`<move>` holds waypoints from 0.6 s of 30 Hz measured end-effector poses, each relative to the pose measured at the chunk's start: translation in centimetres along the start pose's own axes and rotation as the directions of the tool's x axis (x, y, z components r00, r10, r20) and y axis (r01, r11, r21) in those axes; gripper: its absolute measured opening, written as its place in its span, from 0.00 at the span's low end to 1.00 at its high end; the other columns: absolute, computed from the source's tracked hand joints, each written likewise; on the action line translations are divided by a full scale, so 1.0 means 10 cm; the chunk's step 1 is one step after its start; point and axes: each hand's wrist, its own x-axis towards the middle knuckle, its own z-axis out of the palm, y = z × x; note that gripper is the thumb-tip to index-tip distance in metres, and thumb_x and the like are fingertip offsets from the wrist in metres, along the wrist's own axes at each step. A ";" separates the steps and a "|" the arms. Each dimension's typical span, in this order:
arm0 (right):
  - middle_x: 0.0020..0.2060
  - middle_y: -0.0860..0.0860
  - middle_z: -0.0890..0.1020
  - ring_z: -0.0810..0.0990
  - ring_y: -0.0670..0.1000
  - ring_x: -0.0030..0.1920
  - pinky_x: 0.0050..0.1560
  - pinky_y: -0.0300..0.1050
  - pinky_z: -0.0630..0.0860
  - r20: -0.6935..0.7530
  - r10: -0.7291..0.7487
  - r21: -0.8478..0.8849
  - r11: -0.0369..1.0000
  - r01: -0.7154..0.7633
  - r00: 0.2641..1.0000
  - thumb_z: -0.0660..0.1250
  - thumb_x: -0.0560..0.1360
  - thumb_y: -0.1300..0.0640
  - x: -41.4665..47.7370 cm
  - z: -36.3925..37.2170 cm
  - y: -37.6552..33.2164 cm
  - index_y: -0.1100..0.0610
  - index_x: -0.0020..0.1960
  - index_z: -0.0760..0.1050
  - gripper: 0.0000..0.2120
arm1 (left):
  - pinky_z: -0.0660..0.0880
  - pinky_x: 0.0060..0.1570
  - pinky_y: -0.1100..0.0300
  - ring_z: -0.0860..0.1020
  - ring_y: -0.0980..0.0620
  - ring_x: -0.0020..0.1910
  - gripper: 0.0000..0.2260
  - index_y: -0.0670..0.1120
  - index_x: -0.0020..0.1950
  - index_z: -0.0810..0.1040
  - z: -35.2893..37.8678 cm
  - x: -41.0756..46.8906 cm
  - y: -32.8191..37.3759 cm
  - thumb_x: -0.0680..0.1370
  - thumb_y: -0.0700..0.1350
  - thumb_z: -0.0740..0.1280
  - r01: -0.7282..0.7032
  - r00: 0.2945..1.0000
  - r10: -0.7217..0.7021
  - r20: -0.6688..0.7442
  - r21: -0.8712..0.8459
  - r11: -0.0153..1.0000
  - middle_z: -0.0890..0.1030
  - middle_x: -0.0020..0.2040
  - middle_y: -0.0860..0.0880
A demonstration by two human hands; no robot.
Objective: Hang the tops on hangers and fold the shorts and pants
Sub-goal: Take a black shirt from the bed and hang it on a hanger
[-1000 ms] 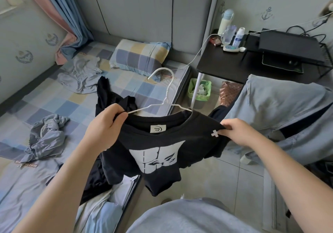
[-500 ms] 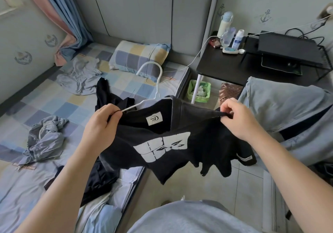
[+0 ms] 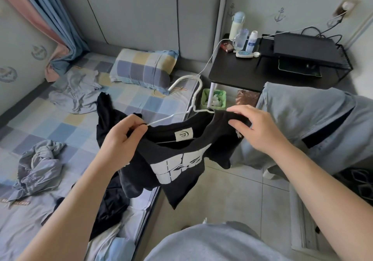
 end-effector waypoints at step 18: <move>0.37 0.51 0.81 0.78 0.57 0.41 0.50 0.52 0.73 -0.191 0.474 0.160 0.879 -0.449 0.860 0.63 0.80 0.44 -1.56 -0.84 0.37 0.41 0.50 0.77 0.05 | 0.71 0.51 0.64 0.75 0.52 0.48 0.02 0.47 0.50 0.83 1.75 0.78 1.06 0.79 0.43 0.71 -0.532 0.770 0.515 0.376 -0.068 0.844 0.77 0.46 0.55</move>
